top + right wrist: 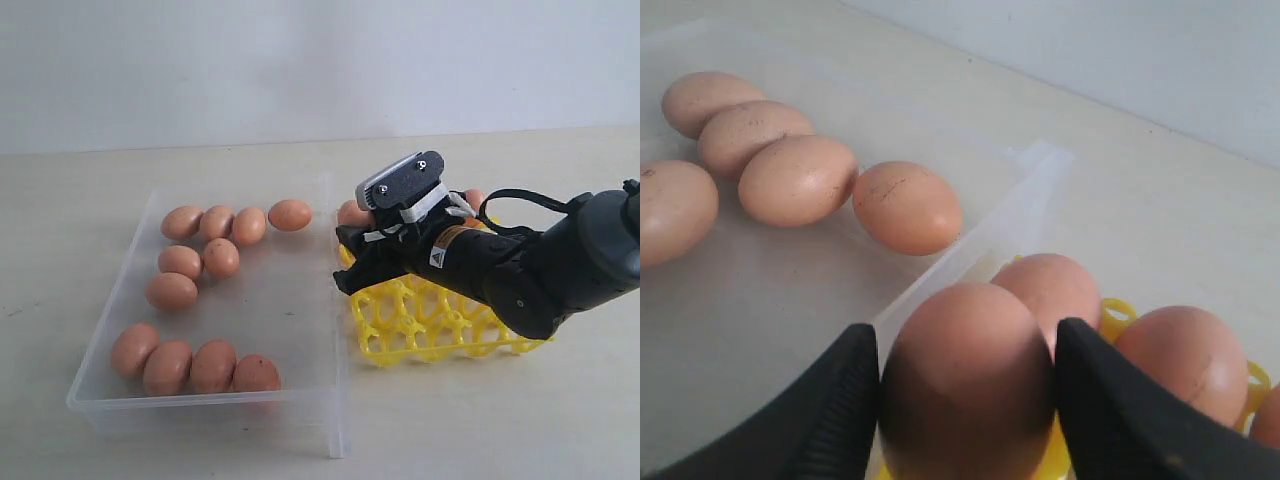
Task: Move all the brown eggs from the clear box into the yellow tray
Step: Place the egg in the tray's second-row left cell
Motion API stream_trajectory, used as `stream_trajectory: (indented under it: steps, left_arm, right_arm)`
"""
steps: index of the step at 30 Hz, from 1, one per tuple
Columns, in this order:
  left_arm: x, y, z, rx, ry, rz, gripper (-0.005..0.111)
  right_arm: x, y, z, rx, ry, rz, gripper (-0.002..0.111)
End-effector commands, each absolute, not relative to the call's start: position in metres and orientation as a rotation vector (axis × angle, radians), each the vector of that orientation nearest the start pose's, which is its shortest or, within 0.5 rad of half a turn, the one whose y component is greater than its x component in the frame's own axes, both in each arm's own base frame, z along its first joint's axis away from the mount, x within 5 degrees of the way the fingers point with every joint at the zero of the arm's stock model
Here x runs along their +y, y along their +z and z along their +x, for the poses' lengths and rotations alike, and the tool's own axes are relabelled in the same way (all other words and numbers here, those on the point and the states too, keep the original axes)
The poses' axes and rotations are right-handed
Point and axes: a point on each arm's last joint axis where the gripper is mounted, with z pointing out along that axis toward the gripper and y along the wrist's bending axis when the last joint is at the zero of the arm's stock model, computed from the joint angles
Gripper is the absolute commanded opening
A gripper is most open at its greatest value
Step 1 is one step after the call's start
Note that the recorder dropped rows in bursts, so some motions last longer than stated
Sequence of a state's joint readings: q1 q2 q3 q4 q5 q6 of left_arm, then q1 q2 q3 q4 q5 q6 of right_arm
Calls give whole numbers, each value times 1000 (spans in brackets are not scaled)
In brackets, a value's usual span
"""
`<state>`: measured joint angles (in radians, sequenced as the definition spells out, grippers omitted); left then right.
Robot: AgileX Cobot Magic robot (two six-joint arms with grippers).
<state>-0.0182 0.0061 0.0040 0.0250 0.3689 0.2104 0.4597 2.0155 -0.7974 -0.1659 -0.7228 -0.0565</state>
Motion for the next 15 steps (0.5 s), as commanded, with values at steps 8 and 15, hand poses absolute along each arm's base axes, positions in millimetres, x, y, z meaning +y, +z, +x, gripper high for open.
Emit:
stream_trajectory:
  steps: [8, 15]
  left_arm:
    - [0, 181, 53, 1834, 154, 223, 0]
    - [0, 181, 53, 1834, 154, 223, 0]
  right_arm:
    - [170, 105, 324, 1871, 320, -666, 61]
    - [167, 121, 322, 1899, 281, -688, 68]
